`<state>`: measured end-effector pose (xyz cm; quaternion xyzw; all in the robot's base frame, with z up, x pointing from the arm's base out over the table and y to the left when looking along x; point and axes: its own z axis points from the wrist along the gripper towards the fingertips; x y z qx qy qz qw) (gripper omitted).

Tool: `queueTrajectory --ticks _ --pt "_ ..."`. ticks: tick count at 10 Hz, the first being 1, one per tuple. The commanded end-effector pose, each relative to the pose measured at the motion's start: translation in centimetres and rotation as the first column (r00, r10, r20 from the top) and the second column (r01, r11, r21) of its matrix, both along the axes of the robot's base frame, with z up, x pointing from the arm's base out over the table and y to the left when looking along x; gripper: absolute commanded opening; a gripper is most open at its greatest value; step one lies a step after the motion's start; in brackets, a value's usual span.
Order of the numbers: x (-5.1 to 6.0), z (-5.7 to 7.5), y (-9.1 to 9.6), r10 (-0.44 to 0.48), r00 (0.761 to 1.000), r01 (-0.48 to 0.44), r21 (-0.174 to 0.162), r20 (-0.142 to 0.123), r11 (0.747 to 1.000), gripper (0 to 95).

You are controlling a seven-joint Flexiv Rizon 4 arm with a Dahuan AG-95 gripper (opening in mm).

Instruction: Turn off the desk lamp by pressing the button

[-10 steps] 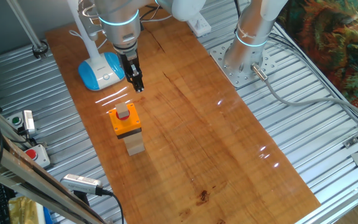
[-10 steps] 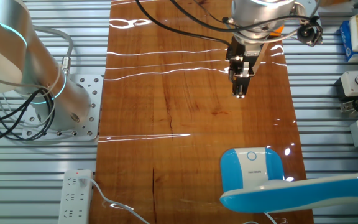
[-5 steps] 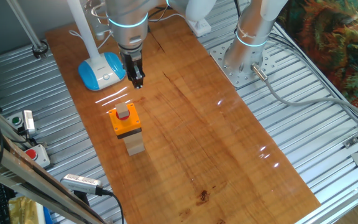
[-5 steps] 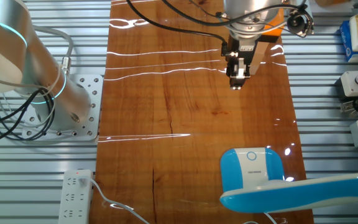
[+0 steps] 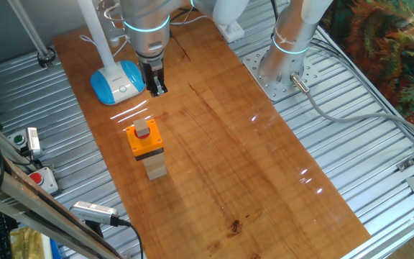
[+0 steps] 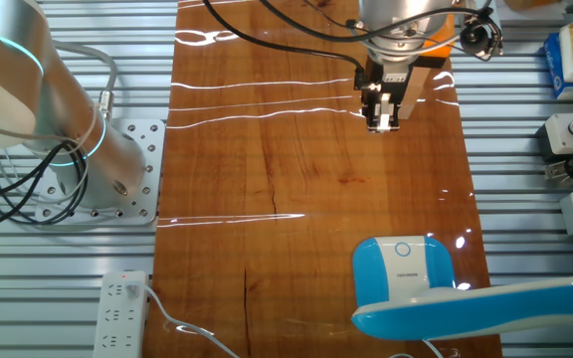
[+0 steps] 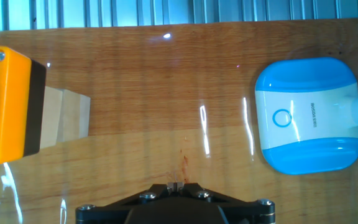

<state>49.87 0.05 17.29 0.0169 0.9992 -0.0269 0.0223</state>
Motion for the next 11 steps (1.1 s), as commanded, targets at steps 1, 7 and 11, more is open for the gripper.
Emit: queueTrajectory --ticks 1,7,11 --pt "0.1 -0.1 0.0 -0.002 1.000 0.002 0.001 -0.001 1.000 0.0" --pt "1.7 -0.4 -0.8 0.023 1.000 -0.023 -0.005 -0.018 1.000 0.0" --pt "3.2 -3.1 -5.5 0.099 0.995 -0.099 -0.007 -0.021 0.995 0.0"
